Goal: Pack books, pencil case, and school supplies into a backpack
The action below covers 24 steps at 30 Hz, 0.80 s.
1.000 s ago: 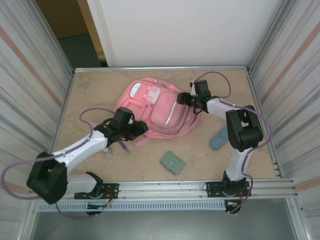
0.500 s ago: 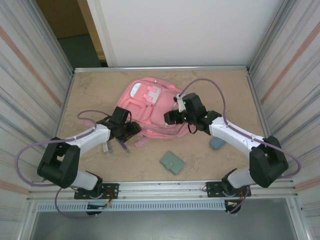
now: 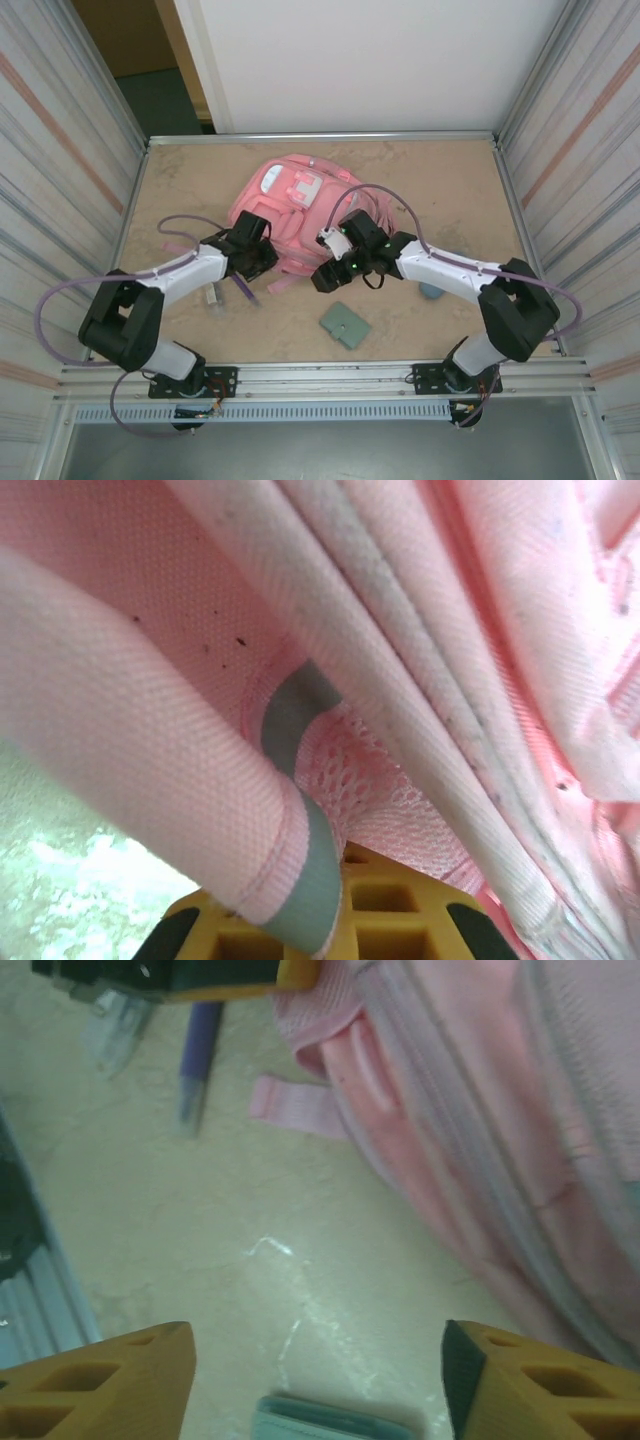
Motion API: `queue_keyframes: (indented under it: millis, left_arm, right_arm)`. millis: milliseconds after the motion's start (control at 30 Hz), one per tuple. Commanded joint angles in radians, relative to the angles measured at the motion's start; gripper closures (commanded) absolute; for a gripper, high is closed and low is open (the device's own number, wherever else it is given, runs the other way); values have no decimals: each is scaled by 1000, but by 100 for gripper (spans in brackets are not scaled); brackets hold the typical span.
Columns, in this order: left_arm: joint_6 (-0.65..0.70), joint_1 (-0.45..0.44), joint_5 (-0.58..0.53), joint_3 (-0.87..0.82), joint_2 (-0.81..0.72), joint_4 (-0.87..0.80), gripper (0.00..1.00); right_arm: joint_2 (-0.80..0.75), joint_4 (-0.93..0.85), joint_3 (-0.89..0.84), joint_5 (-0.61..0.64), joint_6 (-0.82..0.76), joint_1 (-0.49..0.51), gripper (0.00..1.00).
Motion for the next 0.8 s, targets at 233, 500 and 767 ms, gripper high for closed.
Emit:
queue_keyframes:
  millis: [233, 500, 767]
  left_arm:
    - [2, -6, 147, 43, -155, -28, 100]
    - [49, -10, 186, 31, -211, 108, 100]
    - [-23, -6, 165, 39, -196, 194, 100]
  right_arm:
    - [152, 14, 90, 198, 21, -41, 63]
    - [138, 101, 192, 65, 4, -184, 59]
    - [-90, 354, -84, 212, -26, -33, 49]
